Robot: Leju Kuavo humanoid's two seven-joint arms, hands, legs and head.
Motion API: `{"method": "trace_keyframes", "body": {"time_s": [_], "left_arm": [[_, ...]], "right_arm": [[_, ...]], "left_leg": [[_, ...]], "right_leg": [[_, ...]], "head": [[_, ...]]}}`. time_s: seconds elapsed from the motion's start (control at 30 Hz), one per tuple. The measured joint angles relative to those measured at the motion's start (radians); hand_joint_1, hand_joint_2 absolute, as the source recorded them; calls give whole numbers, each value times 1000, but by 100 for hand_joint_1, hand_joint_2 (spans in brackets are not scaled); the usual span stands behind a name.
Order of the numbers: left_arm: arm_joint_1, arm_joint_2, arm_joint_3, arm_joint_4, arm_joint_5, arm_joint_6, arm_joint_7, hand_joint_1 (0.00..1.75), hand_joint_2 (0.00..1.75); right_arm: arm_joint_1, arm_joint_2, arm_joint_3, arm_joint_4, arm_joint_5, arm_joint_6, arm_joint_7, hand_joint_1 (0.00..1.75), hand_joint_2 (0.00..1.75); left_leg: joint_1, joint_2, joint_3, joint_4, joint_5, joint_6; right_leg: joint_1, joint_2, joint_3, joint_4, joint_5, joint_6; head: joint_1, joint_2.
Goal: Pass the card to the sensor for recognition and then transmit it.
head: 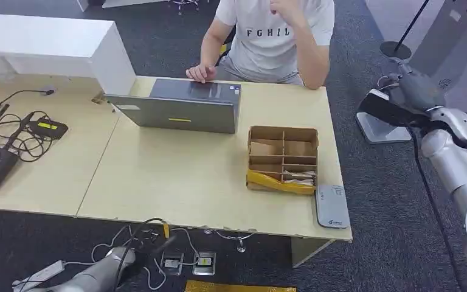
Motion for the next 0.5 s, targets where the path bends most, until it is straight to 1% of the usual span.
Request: {"method": "trace_keyframes", "body": {"time_s": [0.13,0.33,0.43,0.5], "left_arm": [[1,-2,13,0,0,-2,0,0,0],[-1,-5,30,-2,8,5,31,0,0],[0,-9,41,-2,15,13,29,0,0],[0,-13,41,-2,-10,26,7,0,0]], "right_arm": [[14,-10,0,0,-3,0,0,175,175],[41,-25,1,-9,-24,-3,4,175,175],[63,-37,1,-14,-39,-3,13,175,175],[98,-48,1,-27,-68,-9,24,175,175]], "left_leg": [[0,0,0,0,0,0],[0,0,0,0,0,0],[0,0,0,0,0,0],[1,0,-1,0,0,0]], "right_leg": [[0,0,0,0,0,0],[0,0,0,0,0,0],[0,0,-1,0,0,0],[1,0,-1,-1,0,0]], "head": [[0,0],[0,0],[0,0],[0,0]]}}
